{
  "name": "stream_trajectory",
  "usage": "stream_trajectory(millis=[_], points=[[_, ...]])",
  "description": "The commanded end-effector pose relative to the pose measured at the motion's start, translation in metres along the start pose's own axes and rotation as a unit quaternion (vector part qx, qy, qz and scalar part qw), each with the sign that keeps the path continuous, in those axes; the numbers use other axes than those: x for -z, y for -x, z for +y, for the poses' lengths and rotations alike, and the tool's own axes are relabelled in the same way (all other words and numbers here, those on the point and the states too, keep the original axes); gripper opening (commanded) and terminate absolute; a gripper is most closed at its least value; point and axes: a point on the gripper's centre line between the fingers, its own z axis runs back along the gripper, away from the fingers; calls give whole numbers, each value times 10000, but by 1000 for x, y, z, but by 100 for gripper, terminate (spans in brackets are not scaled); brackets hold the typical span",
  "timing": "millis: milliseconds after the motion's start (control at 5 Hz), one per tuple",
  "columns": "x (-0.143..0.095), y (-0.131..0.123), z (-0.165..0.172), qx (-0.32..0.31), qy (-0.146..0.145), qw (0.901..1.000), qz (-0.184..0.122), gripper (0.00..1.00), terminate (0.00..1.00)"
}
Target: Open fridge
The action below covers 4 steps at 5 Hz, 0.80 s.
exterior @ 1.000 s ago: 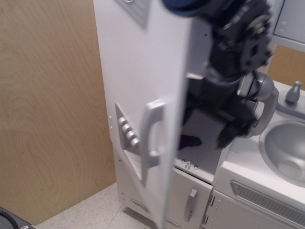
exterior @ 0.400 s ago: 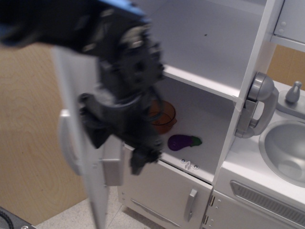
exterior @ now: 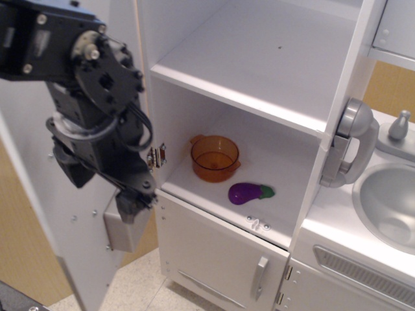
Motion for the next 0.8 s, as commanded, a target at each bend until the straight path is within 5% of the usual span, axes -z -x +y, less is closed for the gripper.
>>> stream_trajectory(millis=[0, 400, 600], points=[[-4, -13, 45, 92, -20, 10000, 7, 100, 0], [-4, -13, 45, 92, -20, 10000, 7, 100, 0], [-4, -13, 45, 92, -20, 10000, 7, 100, 100]])
